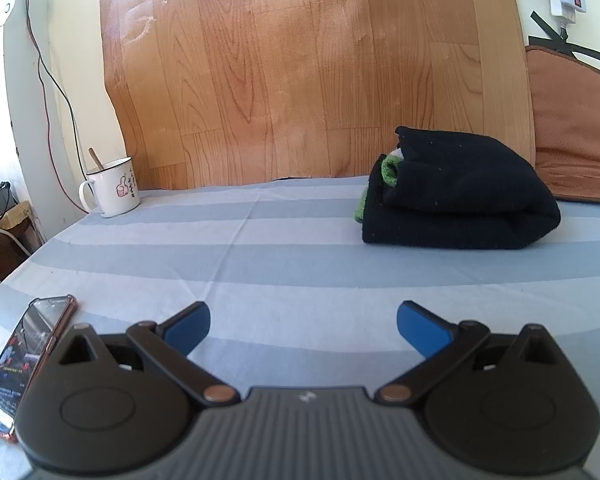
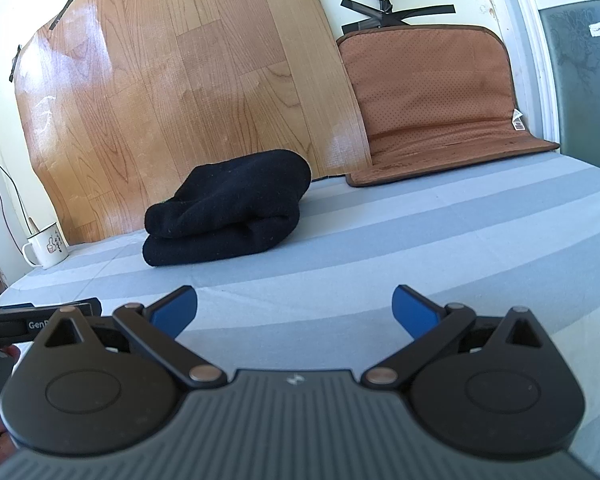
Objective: Fold small clothes
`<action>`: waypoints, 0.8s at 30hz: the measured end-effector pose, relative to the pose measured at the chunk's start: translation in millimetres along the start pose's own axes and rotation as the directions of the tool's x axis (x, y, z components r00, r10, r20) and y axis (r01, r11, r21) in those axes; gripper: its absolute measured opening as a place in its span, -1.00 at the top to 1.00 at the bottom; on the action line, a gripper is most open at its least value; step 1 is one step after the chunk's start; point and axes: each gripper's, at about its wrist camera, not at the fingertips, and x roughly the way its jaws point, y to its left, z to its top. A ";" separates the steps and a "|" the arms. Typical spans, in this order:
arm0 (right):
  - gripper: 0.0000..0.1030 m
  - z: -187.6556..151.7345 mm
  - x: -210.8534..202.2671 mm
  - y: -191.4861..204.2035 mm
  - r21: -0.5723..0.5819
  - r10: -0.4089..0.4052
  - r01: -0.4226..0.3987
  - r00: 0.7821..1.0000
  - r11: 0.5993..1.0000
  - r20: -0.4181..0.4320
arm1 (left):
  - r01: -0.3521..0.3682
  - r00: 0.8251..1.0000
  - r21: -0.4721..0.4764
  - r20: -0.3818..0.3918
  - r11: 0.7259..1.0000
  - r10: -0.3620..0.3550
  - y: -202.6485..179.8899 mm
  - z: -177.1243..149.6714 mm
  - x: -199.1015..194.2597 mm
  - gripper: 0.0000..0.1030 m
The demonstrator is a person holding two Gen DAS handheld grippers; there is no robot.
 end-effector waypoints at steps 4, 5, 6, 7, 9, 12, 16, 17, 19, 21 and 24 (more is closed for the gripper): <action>-1.00 0.1 -0.1 0.0 0.000 0.000 0.000 1.000 1.000 0.000 | -0.002 1.000 0.001 -0.001 1.000 0.002 -0.3 -0.2 0.5 -1.00; -1.00 0.1 0.0 0.0 0.000 0.000 0.000 1.000 1.000 0.000 | -0.002 1.000 0.002 -0.001 1.000 0.002 -0.2 -0.2 0.5 -1.00; -1.00 0.1 0.0 0.1 0.000 0.000 0.000 1.000 1.000 0.000 | -0.002 1.000 0.003 -0.001 1.000 0.002 -0.1 -0.3 0.4 -1.00; -1.00 0.1 -0.1 0.1 0.000 0.000 0.000 1.000 1.000 0.000 | -0.003 1.000 0.003 -0.001 1.000 0.003 -0.1 -0.3 0.4 -1.00; -1.00 0.1 -0.1 0.2 0.000 0.000 0.000 1.000 1.000 0.000 | -0.005 1.000 0.003 -0.002 1.000 0.005 -0.1 -0.2 0.6 -1.00; -1.00 0.1 -0.1 0.2 0.000 0.001 -0.001 1.000 1.000 -0.001 | -0.007 1.000 0.002 -0.004 1.000 0.007 -0.3 -0.3 1.3 -1.00; -1.00 0.0 -0.1 0.2 0.000 0.000 0.000 1.000 1.000 0.000 | -0.007 1.000 0.006 -0.005 1.000 0.007 -0.6 -0.3 1.7 -1.00; -1.00 0.0 -0.1 0.2 0.001 0.001 -0.001 1.000 1.000 -0.001 | -0.007 1.000 0.008 -0.005 1.000 0.007 -1.0 -0.5 1.7 -1.00; -1.00 0.0 -0.1 0.4 0.001 0.001 -0.001 1.000 1.000 -0.001 | -0.008 1.000 0.009 -0.004 1.000 0.008 -1.5 -0.7 1.6 -1.00; -1.00 0.0 0.2 -0.3 0.002 0.002 -0.002 1.000 1.000 -0.002 | -0.009 1.000 0.009 -0.005 1.000 0.009 -1.7 -0.7 1.7 -1.00; -1.00 0.1 0.9 -1.0 0.004 0.004 -0.004 1.000 1.000 -0.004 | -0.008 1.000 0.009 -0.005 1.000 0.008 -1.8 -0.9 1.7 -1.00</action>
